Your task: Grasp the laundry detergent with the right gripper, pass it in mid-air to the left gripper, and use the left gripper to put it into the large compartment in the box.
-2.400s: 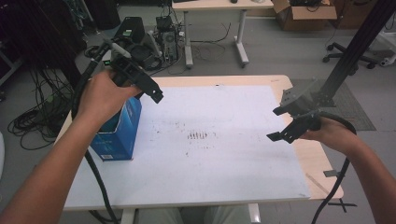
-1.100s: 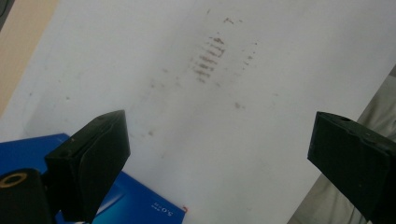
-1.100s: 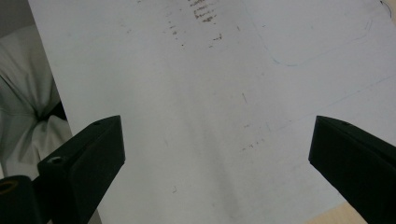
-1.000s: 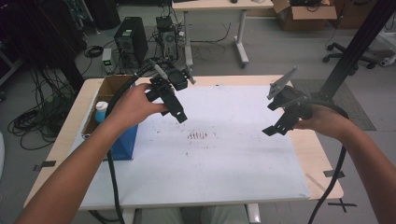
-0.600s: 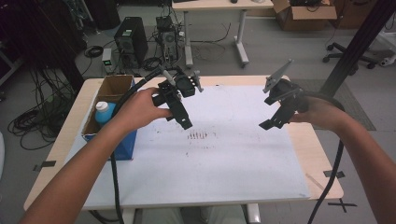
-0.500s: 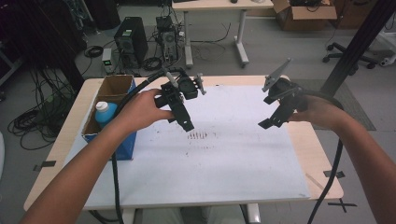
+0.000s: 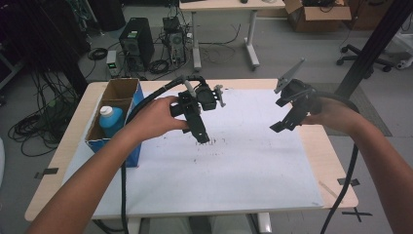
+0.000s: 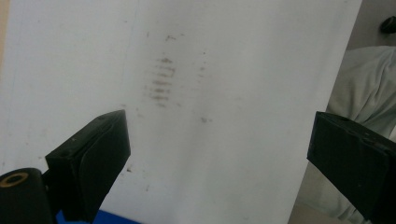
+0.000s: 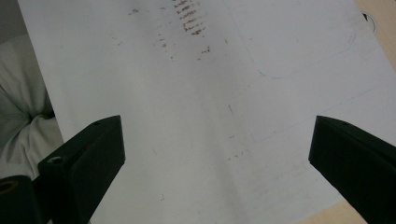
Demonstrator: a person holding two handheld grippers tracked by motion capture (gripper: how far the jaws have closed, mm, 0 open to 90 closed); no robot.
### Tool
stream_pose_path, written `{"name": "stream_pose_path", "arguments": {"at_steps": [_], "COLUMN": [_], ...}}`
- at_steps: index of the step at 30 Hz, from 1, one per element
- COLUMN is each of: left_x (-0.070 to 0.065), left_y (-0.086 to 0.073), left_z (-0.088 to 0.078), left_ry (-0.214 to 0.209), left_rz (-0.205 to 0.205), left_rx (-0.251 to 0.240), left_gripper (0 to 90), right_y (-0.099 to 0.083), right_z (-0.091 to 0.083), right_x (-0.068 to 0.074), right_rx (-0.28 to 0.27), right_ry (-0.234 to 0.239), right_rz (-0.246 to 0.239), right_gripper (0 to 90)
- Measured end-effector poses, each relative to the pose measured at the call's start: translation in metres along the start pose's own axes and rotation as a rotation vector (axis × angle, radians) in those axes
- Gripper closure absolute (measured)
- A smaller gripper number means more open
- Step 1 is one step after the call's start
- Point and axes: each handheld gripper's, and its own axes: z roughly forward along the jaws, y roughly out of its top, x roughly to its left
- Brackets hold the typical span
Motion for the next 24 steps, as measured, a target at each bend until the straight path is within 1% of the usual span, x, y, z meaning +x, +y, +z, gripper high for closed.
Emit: {"name": "stream_pose_path", "arguments": {"at_steps": [2,4,7,11,24], "left_x": [-0.0019,-0.0037,-0.0054,-0.0057,-0.0059], "left_y": [0.0021,0.0037,0.0052,0.0066,0.008], "left_z": [-0.0001,0.0,-0.0004,-0.0008,-0.0002], "left_ry": [-0.001,-0.001,0.0,0.0,0.003], "left_rz": [0.015,0.016,0.026,0.027,0.027], "left_rx": [0.002,-0.005,-0.002,-0.005,-0.001], "left_gripper": [6.3,6.3,6.3,6.3,6.3], "right_y": [-0.0009,-0.0018,-0.002,-0.0019,-0.0014], "right_z": [-0.0005,-0.0008,-0.0006,0.0007,0.0003], "right_x": [0.0003,-0.0007,-0.0029,-0.0029,-0.0032], "right_rx": [0.005,0.005,0.001,0.009,0.006], "right_ry": [0.0,-0.001,-0.004,-0.002,-0.003], "right_rz": [-0.002,0.001,0.006,0.003,0.003], "right_gripper": [3.5,3.5,3.4,3.5,3.5]}}
